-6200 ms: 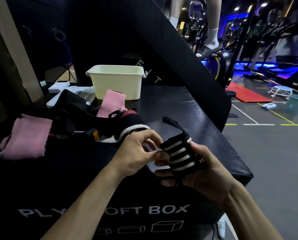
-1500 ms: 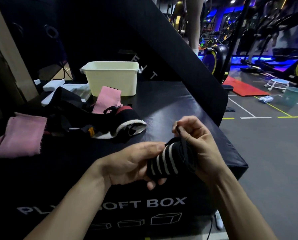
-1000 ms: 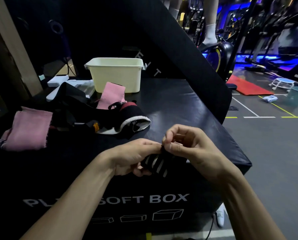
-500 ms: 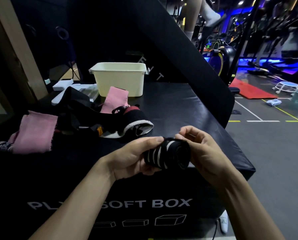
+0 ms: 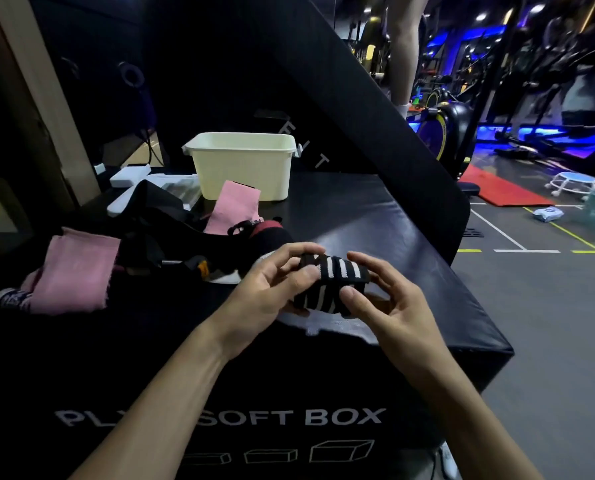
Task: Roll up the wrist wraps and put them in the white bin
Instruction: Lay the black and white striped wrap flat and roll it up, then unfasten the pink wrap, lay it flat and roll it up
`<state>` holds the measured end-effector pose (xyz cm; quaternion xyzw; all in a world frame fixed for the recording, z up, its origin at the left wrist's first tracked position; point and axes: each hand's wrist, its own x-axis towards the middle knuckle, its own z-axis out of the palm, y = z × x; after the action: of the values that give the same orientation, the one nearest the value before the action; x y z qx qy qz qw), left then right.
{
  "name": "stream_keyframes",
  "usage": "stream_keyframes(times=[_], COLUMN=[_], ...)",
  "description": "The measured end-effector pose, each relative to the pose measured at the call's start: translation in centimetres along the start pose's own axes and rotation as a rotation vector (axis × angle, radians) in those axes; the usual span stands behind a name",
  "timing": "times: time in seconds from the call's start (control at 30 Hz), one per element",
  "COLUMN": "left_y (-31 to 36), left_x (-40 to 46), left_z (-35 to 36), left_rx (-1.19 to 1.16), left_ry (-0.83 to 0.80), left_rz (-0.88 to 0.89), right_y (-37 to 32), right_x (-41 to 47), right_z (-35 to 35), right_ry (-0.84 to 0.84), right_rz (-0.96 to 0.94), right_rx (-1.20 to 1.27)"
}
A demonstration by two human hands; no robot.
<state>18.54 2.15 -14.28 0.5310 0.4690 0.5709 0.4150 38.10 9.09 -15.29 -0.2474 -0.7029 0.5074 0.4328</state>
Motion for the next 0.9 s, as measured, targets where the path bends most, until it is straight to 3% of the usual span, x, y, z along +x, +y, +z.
stream_keyframes(times=[0.1, 0.33, 0.53, 0.63, 0.73, 0.8, 0.9], left_y=[0.4, 1.7, 0.9, 0.2, 0.1, -0.2, -0.9], left_x=[-0.4, -0.1, -0.4, 0.4, 1.6, 2.2, 3.1], left_z=[-1.0, -1.6, -2.9, -5.2, -8.2, -9.6, -11.2], left_rx=[0.057, 0.153, 0.159, 0.413, 1.01, 1.276, 1.378], left_ry=[-0.038, 0.049, 0.035, 0.209, 0.451, 0.397, 0.219], left_rz=[0.037, 0.081, 0.093, 0.162, 0.276, 0.137, -0.13], right_y=[0.1, -0.2, 0.5, 0.7, 0.6, 0.9, 2.0], right_x=[0.1, 0.6, 1.4, 3.8, 8.5, 12.4, 18.5], right_z=[0.3, 2.3, 3.9, 4.2, 4.3, 4.4, 4.6], right_ry=[-0.016, 0.145, 0.152, 0.15, 0.188, 0.205, 0.232], right_rz=[-0.01, -0.018, 0.149, 0.151, 0.115, 0.116, 0.121], right_rx=[-0.014, 0.159, 0.337, 0.251, 0.182, 0.136, 0.063])
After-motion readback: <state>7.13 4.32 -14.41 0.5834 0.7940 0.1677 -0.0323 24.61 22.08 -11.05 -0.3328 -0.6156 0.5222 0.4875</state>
